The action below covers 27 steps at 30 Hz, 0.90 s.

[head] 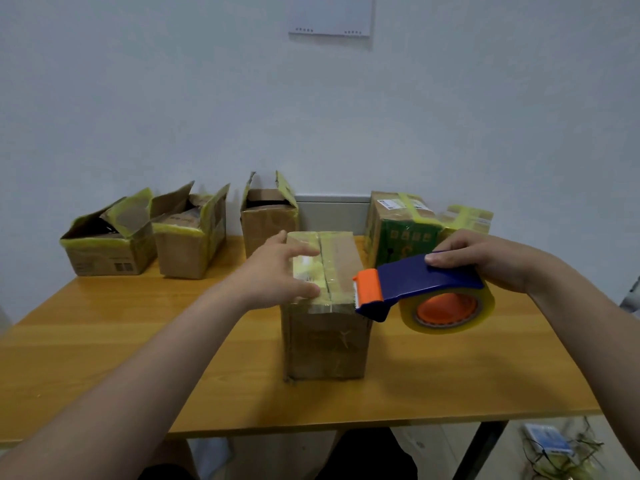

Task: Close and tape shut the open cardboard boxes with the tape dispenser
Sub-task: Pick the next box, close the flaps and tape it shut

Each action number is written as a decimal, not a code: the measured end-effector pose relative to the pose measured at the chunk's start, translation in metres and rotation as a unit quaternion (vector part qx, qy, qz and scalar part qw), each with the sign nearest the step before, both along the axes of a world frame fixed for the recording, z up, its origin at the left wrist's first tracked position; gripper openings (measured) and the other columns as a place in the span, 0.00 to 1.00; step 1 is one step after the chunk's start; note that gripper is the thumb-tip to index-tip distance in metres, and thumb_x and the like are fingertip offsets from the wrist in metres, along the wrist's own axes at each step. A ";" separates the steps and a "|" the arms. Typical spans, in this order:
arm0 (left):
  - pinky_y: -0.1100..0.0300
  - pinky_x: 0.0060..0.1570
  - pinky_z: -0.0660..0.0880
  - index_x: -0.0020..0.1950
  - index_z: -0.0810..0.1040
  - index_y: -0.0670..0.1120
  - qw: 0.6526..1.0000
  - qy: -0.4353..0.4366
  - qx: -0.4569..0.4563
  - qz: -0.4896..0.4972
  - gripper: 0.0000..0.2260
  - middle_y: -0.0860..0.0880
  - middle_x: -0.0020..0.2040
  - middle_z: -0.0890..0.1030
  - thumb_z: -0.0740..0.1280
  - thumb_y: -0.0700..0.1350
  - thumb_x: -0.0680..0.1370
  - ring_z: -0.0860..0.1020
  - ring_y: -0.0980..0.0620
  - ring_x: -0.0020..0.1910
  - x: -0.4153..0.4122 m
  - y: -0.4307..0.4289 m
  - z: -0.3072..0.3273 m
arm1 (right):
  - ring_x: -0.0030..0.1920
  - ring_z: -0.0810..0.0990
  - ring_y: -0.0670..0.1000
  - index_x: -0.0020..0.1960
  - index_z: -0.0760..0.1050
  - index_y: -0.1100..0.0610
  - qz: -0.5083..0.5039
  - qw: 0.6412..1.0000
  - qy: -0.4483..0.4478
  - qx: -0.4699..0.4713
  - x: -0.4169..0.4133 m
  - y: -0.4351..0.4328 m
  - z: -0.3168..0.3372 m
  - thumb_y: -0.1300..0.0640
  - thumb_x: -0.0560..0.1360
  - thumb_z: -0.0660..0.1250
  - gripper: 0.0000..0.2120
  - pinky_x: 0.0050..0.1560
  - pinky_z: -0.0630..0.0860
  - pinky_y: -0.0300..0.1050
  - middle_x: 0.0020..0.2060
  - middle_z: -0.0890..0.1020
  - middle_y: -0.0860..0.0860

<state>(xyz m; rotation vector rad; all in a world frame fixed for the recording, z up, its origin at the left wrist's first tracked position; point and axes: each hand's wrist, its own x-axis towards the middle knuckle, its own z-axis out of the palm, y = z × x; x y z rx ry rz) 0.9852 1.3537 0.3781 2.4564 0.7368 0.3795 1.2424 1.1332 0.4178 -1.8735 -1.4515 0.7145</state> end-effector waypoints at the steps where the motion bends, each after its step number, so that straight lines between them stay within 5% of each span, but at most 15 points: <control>1: 0.39 0.78 0.61 0.76 0.70 0.64 0.999 0.000 0.033 -0.018 0.32 0.52 0.85 0.52 0.77 0.58 0.74 0.54 0.46 0.83 0.006 -0.002 0.001 | 0.41 0.82 0.55 0.48 0.83 0.62 0.000 1.000 0.000 -0.002 0.000 0.000 0.000 0.23 0.57 0.73 0.43 0.42 0.77 0.43 0.44 0.85 0.61; 5: 0.34 0.79 0.50 0.80 0.62 0.68 0.993 0.083 0.024 -0.082 0.33 0.53 0.85 0.50 0.61 0.73 0.75 0.47 0.46 0.84 0.025 -0.011 -0.009 | 0.42 0.84 0.53 0.50 0.84 0.59 0.003 1.000 -0.003 0.001 0.000 0.002 0.001 0.22 0.55 0.73 0.43 0.43 0.79 0.43 0.45 0.86 0.57; 10: 0.37 0.79 0.39 0.81 0.51 0.70 0.978 0.158 0.097 -0.100 0.35 0.54 0.85 0.45 0.47 0.76 0.74 0.39 0.47 0.83 0.024 -0.005 -0.019 | 0.41 0.83 0.52 0.46 0.85 0.57 0.007 1.000 0.011 0.004 0.002 -0.001 -0.002 0.23 0.58 0.73 0.38 0.44 0.78 0.45 0.44 0.86 0.57; 19: 0.38 0.79 0.38 0.81 0.50 0.70 0.970 0.177 0.129 -0.106 0.33 0.54 0.85 0.45 0.45 0.75 0.75 0.39 0.47 0.83 0.021 -0.005 -0.019 | 0.35 0.82 0.49 0.39 0.84 0.56 -0.068 0.997 0.037 0.025 0.026 -0.028 -0.014 0.23 0.52 0.76 0.37 0.42 0.74 0.46 0.37 0.84 0.55; 27: 0.37 0.80 0.40 0.80 0.52 0.71 0.973 0.176 0.113 -0.100 0.34 0.56 0.85 0.48 0.47 0.76 0.74 0.40 0.49 0.84 0.023 -0.005 -0.017 | 0.33 0.77 0.55 0.39 0.84 0.59 -0.054 0.995 -0.082 0.011 0.001 -0.011 0.007 0.29 0.65 0.70 0.30 0.41 0.72 0.51 0.35 0.82 0.61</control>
